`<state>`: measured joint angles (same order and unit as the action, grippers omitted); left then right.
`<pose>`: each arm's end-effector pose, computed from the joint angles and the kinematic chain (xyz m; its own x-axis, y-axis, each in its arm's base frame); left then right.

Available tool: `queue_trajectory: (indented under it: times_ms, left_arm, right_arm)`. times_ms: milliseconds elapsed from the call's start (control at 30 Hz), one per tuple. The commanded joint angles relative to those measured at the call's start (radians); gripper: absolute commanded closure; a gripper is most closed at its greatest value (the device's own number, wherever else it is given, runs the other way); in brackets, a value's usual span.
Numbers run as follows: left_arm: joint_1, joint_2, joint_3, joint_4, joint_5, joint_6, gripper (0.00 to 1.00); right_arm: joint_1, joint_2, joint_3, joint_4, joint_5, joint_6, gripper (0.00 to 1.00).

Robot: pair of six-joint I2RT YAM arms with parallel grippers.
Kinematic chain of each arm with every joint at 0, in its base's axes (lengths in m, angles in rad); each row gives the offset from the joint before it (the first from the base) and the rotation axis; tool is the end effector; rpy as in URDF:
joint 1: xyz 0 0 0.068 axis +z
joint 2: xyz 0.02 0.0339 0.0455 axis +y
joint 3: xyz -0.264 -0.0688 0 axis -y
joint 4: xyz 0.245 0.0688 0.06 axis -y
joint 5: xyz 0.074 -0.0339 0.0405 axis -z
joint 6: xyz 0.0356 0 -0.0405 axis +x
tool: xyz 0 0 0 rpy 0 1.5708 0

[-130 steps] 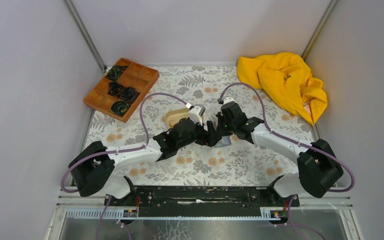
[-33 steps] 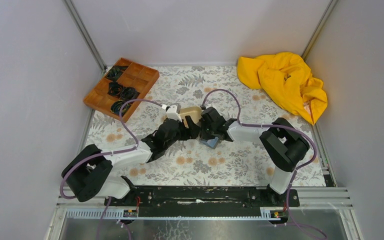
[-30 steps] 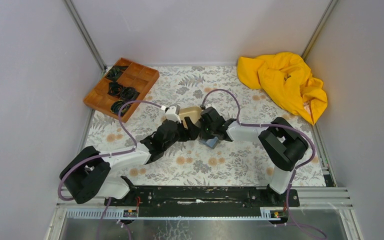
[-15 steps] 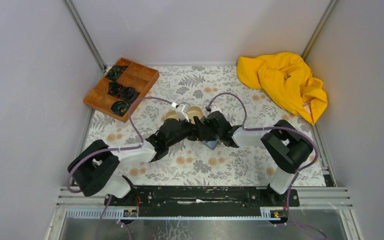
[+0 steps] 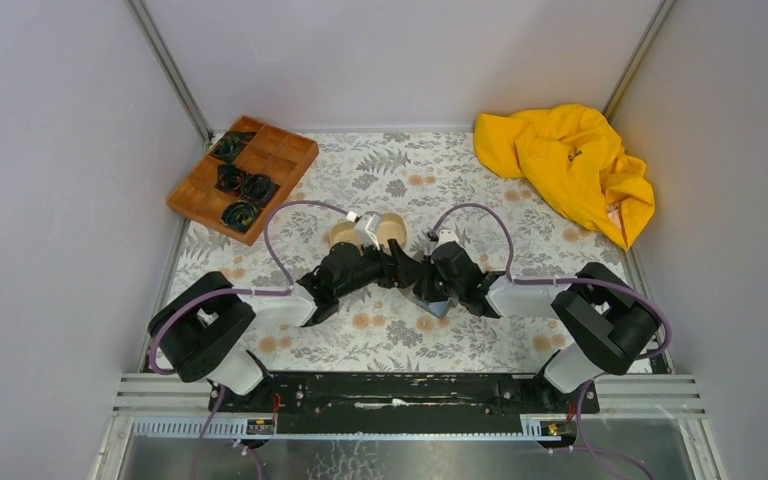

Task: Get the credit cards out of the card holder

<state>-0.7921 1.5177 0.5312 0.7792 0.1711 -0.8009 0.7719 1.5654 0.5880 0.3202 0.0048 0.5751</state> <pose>0.2049 -0.2163 0.1834 -0.6883 -0.3098 -0.6560 0.4659 0.5044 -0.7270 0.2094 0.2036 0.1410 -0.7452 0.0336 -0.6659 -0.3449 0.8353 0.4282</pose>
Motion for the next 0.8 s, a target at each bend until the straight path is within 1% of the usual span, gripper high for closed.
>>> queue_trajectory:
  times_ms: [0, 100, 200, 300, 433, 533, 667, 767]
  left_arm:
    - [0.015, -0.057, -0.048, 0.080, -0.018, 0.009, 0.22]
    - [0.016, -0.071, -0.040, 0.043, -0.025, 0.026, 0.20]
    - [0.016, -0.043, -0.028, 0.036, -0.007, 0.019, 0.20]
    - [0.015, 0.017, -0.018, 0.064, 0.027, -0.007, 0.20]
    - [0.016, 0.118, -0.012, 0.140, 0.084, -0.068, 0.22]
    - [0.016, 0.167, 0.000, 0.154, 0.098, -0.085, 0.22]
    - [0.016, 0.212, 0.008, 0.170, 0.110, -0.101, 0.23]
    - [0.016, 0.211, 0.009, 0.156, 0.101, -0.096, 0.24]
  right_arm:
    - [0.013, -0.021, -0.045, -0.115, -0.011, -0.007, 1.00]
    - [0.012, -0.029, -0.051, -0.114, -0.016, -0.004, 1.00]
    - [0.012, -0.039, -0.058, -0.109, -0.026, 0.001, 1.00]
    - [0.013, -0.054, -0.068, -0.107, -0.029, 0.003, 1.00]
    - [0.012, -0.071, -0.071, -0.119, -0.028, 0.003, 1.00]
    - [0.012, -0.091, -0.079, -0.119, -0.031, 0.003, 1.00]
    - [0.012, -0.110, -0.089, -0.124, -0.030, 0.003, 1.00]
    - [0.011, -0.123, -0.097, -0.122, -0.029, 0.006, 1.00]
